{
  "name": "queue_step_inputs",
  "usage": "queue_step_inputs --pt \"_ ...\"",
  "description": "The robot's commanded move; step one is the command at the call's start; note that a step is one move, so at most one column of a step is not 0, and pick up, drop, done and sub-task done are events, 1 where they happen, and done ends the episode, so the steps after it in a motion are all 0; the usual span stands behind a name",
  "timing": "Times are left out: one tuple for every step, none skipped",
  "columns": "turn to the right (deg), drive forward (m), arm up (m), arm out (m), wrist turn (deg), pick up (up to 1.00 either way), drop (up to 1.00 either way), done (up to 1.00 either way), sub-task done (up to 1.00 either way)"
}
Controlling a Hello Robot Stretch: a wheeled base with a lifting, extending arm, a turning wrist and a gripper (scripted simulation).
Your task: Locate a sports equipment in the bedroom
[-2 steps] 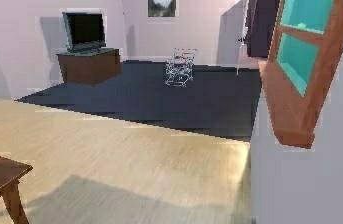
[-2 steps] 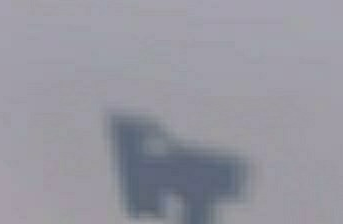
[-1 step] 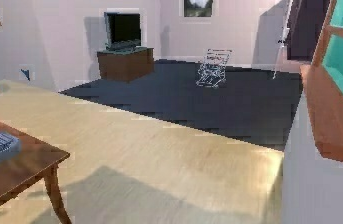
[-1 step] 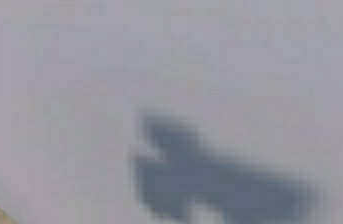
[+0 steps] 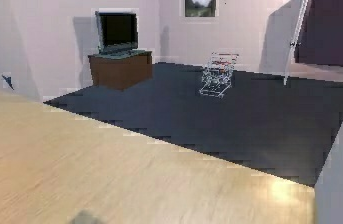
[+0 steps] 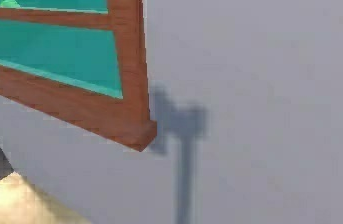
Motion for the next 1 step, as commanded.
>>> queue_step_inputs --pt "27.0 0.00 0.00 0.00 0.0 0.00 0.00 0.00 0.00"
